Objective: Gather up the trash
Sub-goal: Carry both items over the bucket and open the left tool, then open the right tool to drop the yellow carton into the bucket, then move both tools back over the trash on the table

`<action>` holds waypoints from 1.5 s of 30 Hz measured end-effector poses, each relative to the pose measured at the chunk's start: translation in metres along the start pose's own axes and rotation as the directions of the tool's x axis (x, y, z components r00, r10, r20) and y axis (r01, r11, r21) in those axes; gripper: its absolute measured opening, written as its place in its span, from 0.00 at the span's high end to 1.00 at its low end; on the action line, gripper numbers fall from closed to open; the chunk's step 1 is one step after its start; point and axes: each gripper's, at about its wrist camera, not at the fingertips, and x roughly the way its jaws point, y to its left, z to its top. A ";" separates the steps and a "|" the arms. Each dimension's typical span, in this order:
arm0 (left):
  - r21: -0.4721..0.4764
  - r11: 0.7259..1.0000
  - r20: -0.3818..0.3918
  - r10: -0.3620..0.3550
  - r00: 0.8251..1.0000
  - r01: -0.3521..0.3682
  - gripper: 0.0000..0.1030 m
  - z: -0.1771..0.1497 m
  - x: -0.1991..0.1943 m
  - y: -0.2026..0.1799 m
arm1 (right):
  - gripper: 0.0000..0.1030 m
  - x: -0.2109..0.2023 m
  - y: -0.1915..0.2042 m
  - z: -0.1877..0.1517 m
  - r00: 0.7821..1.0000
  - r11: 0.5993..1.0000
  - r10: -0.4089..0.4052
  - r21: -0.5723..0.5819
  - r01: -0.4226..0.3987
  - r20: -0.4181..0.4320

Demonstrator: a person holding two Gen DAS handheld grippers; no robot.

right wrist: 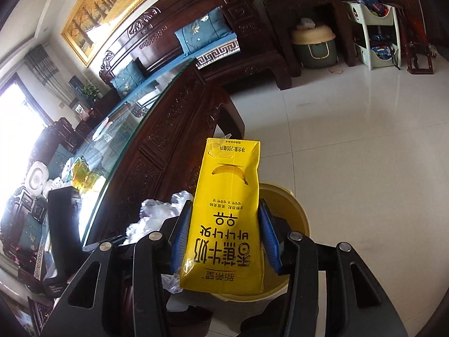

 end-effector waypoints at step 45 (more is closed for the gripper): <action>-0.066 0.974 0.162 0.225 0.961 -0.217 0.04 0.007 -0.040 0.003 | 0.72 0.027 0.035 0.006 0.996 0.993 -0.066 -0.100 0.061 -0.055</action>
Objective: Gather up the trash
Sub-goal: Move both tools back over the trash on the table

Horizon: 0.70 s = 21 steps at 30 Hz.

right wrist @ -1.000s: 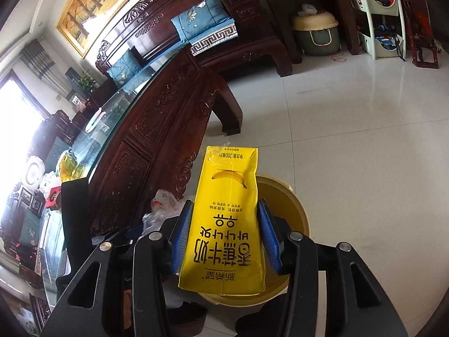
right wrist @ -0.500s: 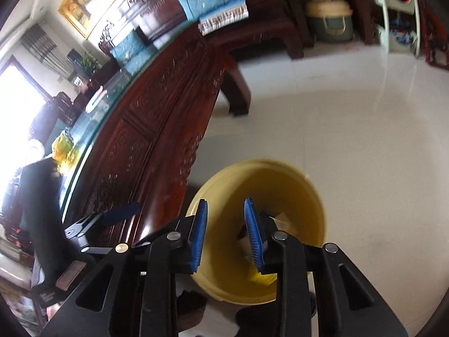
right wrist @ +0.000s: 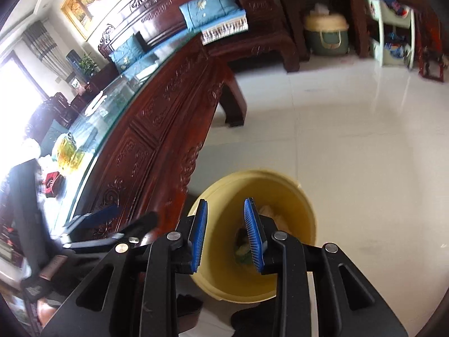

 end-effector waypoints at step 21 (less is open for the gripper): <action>-0.299 0.925 0.353 0.334 0.874 -0.233 0.04 -0.033 -0.221 0.193 | 0.08 -0.043 0.255 -0.020 0.966 0.858 0.078 -0.510 0.060 0.245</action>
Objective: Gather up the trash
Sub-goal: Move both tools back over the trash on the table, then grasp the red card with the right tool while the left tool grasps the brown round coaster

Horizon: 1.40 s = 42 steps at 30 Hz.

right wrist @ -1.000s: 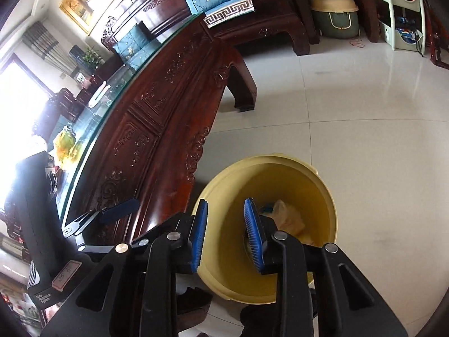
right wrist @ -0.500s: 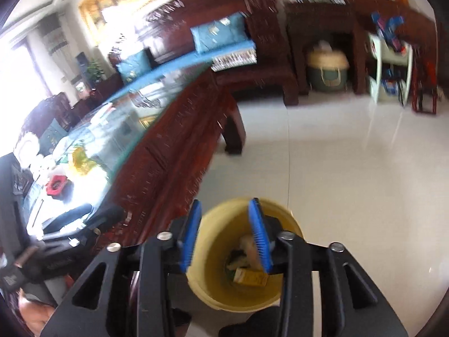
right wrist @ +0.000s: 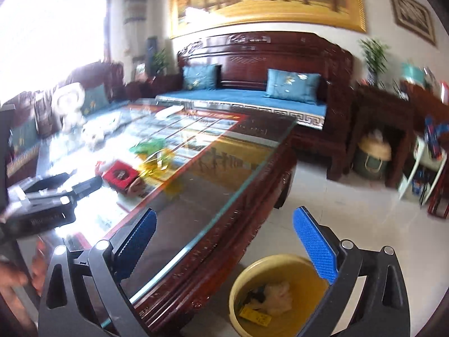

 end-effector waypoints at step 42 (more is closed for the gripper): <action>-0.168 0.979 -0.128 0.091 0.988 -0.112 0.04 0.003 0.075 0.186 | 0.73 0.201 0.208 0.057 0.884 0.916 0.267 -0.185 -0.357 -0.384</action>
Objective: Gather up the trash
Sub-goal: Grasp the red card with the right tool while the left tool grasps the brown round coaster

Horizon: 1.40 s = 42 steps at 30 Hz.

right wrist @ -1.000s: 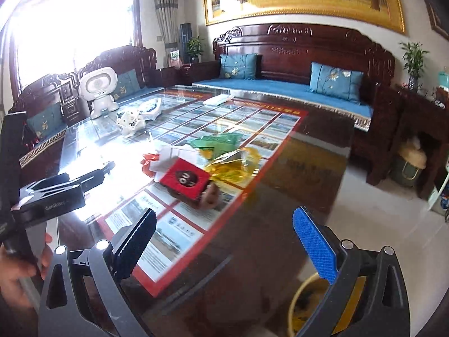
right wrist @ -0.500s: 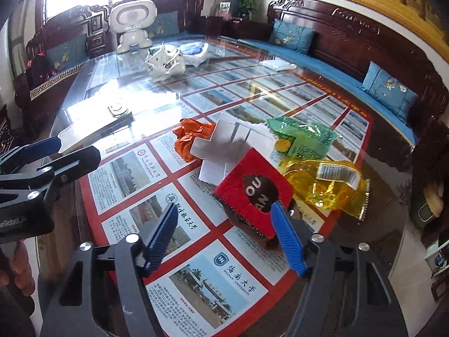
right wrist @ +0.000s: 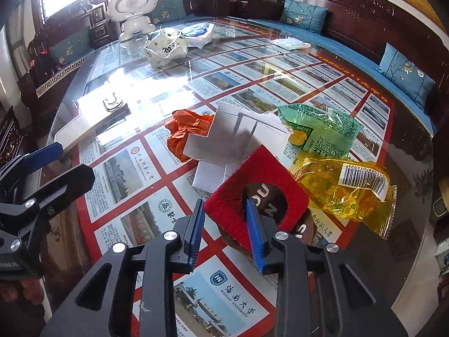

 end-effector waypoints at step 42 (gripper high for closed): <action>-0.051 0.983 -0.146 -0.181 0.973 0.175 0.91 -0.015 0.038 -0.085 | 0.74 -0.104 -0.097 -0.054 0.962 0.972 0.101 0.183 -0.150 0.254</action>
